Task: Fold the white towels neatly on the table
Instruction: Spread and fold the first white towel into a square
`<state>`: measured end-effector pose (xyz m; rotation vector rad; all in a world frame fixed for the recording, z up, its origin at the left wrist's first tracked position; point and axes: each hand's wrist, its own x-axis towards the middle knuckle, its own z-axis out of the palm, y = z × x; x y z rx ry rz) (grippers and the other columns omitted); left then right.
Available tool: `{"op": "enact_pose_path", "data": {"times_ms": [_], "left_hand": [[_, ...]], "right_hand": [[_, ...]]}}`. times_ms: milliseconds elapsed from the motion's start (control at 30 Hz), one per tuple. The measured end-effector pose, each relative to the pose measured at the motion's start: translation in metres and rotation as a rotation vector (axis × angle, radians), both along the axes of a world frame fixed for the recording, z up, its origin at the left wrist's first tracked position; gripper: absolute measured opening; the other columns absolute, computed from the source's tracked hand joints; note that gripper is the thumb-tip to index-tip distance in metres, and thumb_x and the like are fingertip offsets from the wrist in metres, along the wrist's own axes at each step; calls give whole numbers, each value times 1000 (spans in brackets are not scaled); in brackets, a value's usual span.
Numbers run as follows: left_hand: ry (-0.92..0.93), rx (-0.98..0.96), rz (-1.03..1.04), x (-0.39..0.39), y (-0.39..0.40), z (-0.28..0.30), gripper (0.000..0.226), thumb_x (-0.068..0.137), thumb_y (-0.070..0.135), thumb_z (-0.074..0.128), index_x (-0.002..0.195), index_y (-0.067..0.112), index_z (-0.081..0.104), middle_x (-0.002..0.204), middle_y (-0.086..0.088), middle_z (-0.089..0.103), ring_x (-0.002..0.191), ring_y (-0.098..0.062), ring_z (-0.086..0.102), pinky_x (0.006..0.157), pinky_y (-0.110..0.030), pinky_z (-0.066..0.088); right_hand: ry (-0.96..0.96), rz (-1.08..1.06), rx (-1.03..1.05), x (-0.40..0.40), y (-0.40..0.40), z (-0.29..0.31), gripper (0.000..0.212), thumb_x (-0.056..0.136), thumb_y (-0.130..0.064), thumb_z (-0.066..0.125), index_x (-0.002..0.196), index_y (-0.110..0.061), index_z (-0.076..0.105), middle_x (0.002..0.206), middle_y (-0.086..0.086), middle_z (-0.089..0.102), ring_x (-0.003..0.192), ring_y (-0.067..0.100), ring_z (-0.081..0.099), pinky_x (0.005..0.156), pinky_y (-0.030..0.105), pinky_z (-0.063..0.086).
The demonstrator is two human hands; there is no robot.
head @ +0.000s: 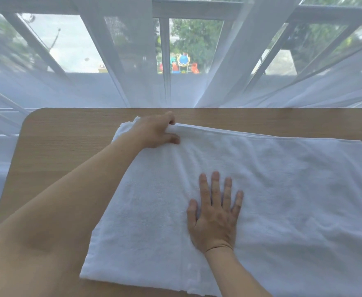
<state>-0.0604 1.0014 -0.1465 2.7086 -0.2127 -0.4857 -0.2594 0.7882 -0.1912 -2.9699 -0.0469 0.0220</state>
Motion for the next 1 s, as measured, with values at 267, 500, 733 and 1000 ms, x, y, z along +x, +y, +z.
{"op": "enact_pose_path", "data": {"times_ms": [267, 500, 733, 1000], "left_hand": [[-137, 135, -82, -3, 6, -7, 46, 80, 70, 64, 86, 25, 53, 92, 7, 54, 99, -26, 56, 72, -33, 28], [-341, 0, 76, -76, -17, -24, 75, 85, 64, 59, 143, 19, 43, 141, -2, 53, 137, -24, 40, 115, -42, 20], [-175, 105, -93, -39, -7, 0, 48, 77, 69, 67, 97, 26, 61, 99, 0, 65, 103, -27, 59, 80, -37, 33], [-211, 162, 10, -23, -5, -2, 47, 71, 71, 70, 84, 30, 52, 100, 0, 67, 103, -29, 60, 79, -38, 33]], "right_hand": [[18, -3, -2, 0, 0, -4, 68, 96, -48, 32, 159, -26, 21, 167, 2, 15, 154, 32, 8, 119, 62, 11], [22, -5, -5, 0, 1, -4, 69, 95, -48, 32, 159, -26, 22, 167, 3, 14, 154, 32, 7, 119, 62, 10], [22, -14, -5, -1, 1, -4, 67, 96, -49, 29, 159, -27, 21, 167, 2, 13, 154, 31, 7, 120, 61, 9], [15, -17, 7, 0, 0, -5, 65, 97, -48, 30, 159, -28, 21, 167, 1, 14, 154, 31, 7, 121, 60, 9]]}}
